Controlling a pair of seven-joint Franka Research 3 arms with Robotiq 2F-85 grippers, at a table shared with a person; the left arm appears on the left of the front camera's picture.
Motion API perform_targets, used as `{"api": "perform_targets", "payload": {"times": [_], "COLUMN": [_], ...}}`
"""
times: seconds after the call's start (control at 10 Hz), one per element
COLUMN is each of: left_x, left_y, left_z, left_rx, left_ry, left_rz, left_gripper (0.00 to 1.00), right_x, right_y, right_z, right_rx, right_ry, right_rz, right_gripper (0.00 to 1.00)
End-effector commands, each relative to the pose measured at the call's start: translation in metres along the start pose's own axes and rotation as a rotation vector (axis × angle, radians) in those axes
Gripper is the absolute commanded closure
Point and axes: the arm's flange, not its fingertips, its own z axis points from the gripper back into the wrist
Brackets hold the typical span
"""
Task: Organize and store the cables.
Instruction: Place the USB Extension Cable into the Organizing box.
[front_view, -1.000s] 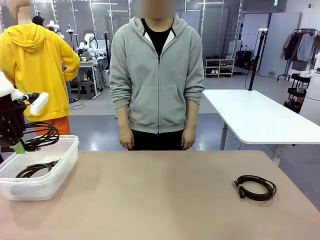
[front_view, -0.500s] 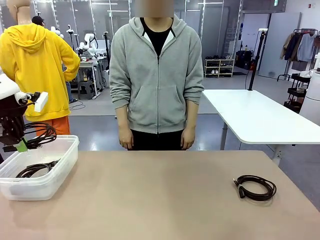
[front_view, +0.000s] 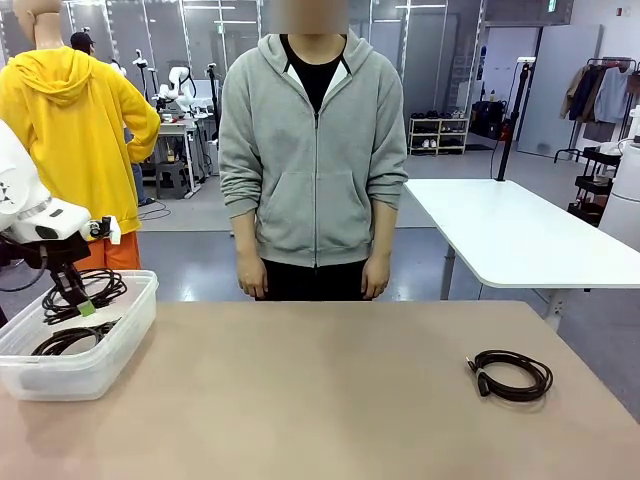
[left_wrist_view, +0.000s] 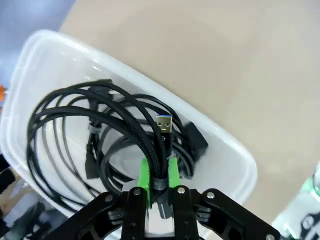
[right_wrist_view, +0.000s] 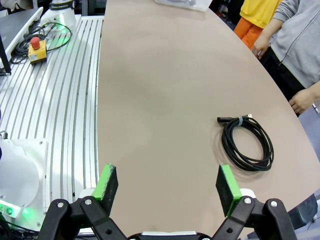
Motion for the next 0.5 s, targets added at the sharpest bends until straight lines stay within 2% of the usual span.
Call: {"api": "perform_targets", "payload": {"times": [0.0,0.1,0.2,0.3,0.4], "left_x": [0.007,0.007,0.007,0.007,0.006], "left_y": [0.004,0.002,0.001,-0.003,-0.008], "left_z": [0.002,-0.001,-0.002,0.001,0.007], "left_rx": [0.012,0.007,0.005,0.000,-0.006], "left_ry": [-0.017,-0.009,-0.013,-0.017,-0.037], "left_rz": [0.054,0.057,0.061,0.065,0.072], "left_gripper": [0.54,0.44,0.24,0.42,0.00], "right_x": [0.001,0.001,0.001,0.001,0.001], "right_y": [0.000,0.000,0.000,0.000,0.000], "right_z": [0.001,0.001,0.001,0.001,0.001], "right_rx": [-0.004,-0.004,-0.004,-0.004,-0.004], "right_ry": [-0.003,-0.003,-0.003,-0.003,-0.003], "right_rz": [0.004,0.004,0.004,0.004,0.004], "right_gripper": [0.00,0.00,0.00,0.00,0.00]}}
